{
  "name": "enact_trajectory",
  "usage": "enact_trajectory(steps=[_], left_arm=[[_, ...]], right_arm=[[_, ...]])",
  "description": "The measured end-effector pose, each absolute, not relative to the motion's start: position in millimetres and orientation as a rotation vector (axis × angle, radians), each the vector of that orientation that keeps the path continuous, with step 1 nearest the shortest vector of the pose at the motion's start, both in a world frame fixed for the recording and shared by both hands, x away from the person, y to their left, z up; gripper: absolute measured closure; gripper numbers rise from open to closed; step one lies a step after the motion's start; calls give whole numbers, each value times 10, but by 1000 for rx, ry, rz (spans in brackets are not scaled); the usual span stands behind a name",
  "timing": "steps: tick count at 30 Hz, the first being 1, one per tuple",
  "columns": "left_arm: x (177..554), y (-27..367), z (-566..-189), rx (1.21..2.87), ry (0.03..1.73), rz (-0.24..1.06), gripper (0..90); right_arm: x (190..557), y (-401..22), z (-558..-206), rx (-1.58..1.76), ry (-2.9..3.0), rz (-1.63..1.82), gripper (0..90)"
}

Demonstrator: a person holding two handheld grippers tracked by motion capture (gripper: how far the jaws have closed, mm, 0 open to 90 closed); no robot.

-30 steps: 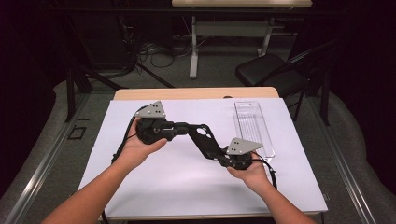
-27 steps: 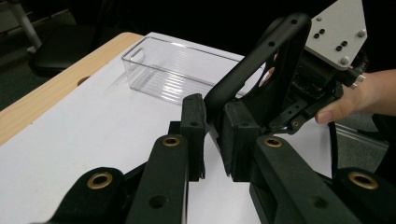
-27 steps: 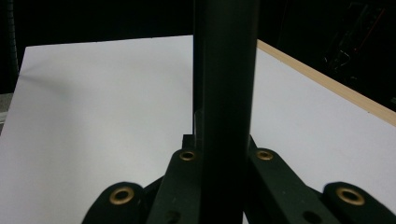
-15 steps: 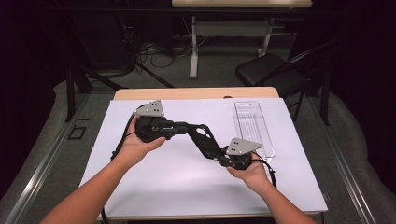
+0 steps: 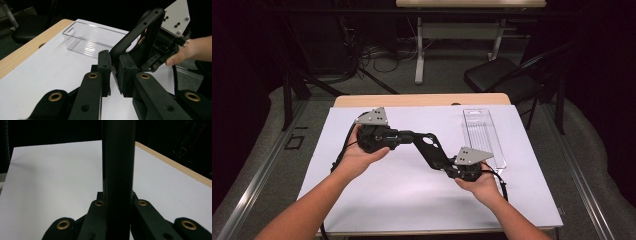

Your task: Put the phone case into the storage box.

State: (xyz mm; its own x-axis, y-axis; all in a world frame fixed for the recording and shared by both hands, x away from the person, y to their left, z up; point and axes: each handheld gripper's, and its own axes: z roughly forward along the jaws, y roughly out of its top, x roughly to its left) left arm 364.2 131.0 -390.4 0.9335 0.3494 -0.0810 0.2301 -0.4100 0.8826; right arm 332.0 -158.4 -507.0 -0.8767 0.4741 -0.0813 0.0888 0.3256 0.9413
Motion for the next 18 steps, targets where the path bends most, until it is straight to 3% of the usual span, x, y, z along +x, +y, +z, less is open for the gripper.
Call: enact_trajectory(steps=[18], left_arm=[[3644, 1307, -3906, 2002, 447, 122, 823]], right_arm=[[3316, -1584, -5067, 535, 2256, 1580, 820]])
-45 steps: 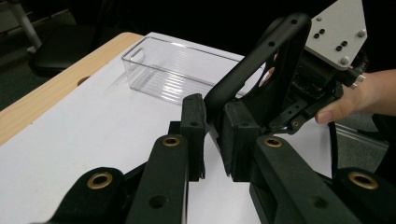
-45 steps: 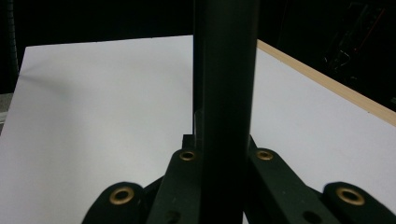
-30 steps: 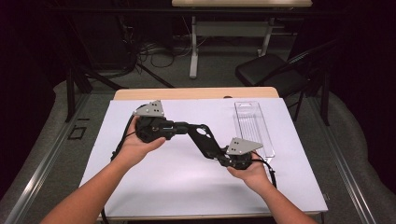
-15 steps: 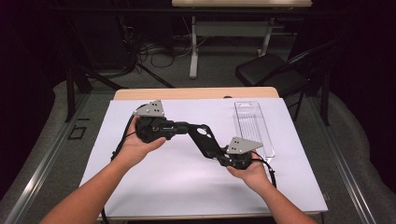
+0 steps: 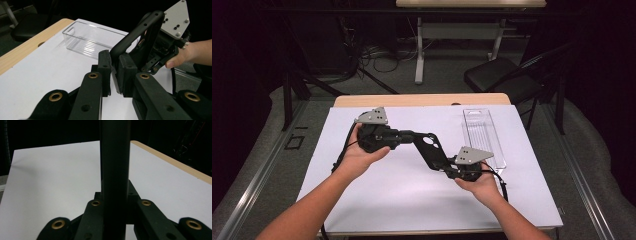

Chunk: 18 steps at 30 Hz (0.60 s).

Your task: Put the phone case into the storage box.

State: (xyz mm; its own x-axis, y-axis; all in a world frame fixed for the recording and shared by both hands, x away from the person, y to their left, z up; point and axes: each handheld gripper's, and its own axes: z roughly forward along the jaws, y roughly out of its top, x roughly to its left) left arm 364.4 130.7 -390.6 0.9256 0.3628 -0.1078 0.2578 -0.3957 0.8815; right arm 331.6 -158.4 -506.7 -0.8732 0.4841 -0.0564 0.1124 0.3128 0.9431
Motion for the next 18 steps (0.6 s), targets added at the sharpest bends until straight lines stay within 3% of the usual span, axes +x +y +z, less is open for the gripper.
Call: enact_trajectory(steps=[9, 18], left_arm=[[3641, 1299, -3911, 2004, 470, 129, 828], [3618, 1267, -3919, 1993, 506, 160, 830]], right_arm=[[3313, -1573, -5071, 539, 2264, 1584, 761], [3309, -1560, -5077, 543, 2265, 1589, 782]])
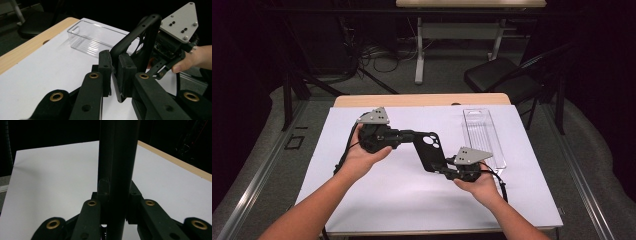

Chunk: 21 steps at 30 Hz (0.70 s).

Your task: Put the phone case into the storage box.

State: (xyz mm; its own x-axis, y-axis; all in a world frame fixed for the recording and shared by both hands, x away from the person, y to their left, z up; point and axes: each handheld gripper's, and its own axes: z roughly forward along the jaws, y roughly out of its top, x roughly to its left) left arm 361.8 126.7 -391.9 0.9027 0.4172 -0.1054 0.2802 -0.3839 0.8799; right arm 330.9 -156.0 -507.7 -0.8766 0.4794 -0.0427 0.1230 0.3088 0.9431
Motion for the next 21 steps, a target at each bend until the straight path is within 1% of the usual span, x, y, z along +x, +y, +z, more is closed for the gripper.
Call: enact_trajectory(steps=[8, 15, 16, 21], left_arm=[[3555, 1229, -3912, 1981, 514, 241, 832], [3538, 1205, -3929, 1977, 537, 247, 832], [3537, 1202, -3932, 1978, 542, 251, 833], [3532, 1191, -3941, 1980, 568, 266, 832]], right_arm=[[3311, -1570, -5066, 552, 2252, 1591, 780], [3322, -1572, -5073, 562, 2250, 1585, 746], [3324, -1572, -5071, 568, 2243, 1584, 703], [3341, -1579, -5070, 574, 2220, 1567, 599]])
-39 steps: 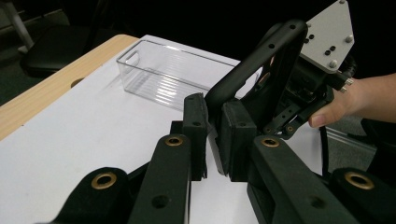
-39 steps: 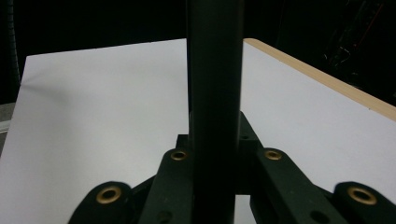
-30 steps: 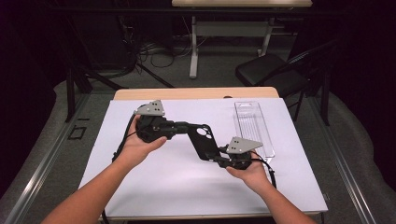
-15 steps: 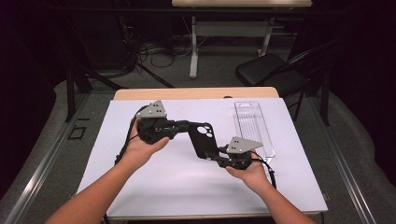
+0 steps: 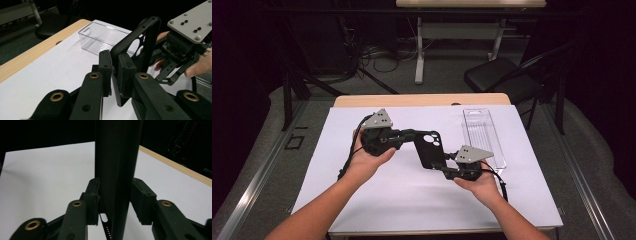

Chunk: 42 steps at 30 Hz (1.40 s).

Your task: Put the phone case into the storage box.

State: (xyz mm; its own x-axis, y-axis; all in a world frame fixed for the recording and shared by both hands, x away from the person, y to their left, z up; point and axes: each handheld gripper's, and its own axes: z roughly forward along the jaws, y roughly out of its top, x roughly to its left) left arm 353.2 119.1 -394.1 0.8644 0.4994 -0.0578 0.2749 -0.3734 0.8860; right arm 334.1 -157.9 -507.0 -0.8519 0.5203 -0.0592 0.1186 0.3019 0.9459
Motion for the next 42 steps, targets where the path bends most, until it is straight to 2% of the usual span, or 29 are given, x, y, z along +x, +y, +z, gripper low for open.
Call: enact_trajectory(steps=[6, 15, 16, 18, 22, 31, 32, 42], left_arm=[[3529, 1180, -3954, 1978, 605, 263, 832], [3528, 1181, -3951, 1974, 626, 265, 832], [3558, 1197, -3963, 1967, 682, 283, 832], [3558, 1197, -3963, 1967, 682, 283, 832], [3590, 1212, -3977, 1967, 733, 311, 831], [3643, 1236, -3975, 1968, 779, 336, 832], [3647, 1233, -3977, 1968, 785, 341, 831], [3682, 1166, -3924, 1966, 847, 384, 832]], right_arm=[[3345, -1601, -5040, 587, 2189, 1493, 497], [3349, -1644, -4992, 618, 2163, 1510, 482], [3349, -1644, -4992, 618, 2163, 1510, 482], [3308, -1661, -4930, 603, 2153, 1507, 482], [3295, -1648, -4902, 598, 2152, 1484, 418], [3311, -1652, -4821, 643, 2183, 1409, 366], [3310, -1650, -4806, 664, 2185, 1393, 335], [3307, -1624, -4725, 735, 2177, 1324, 238]])
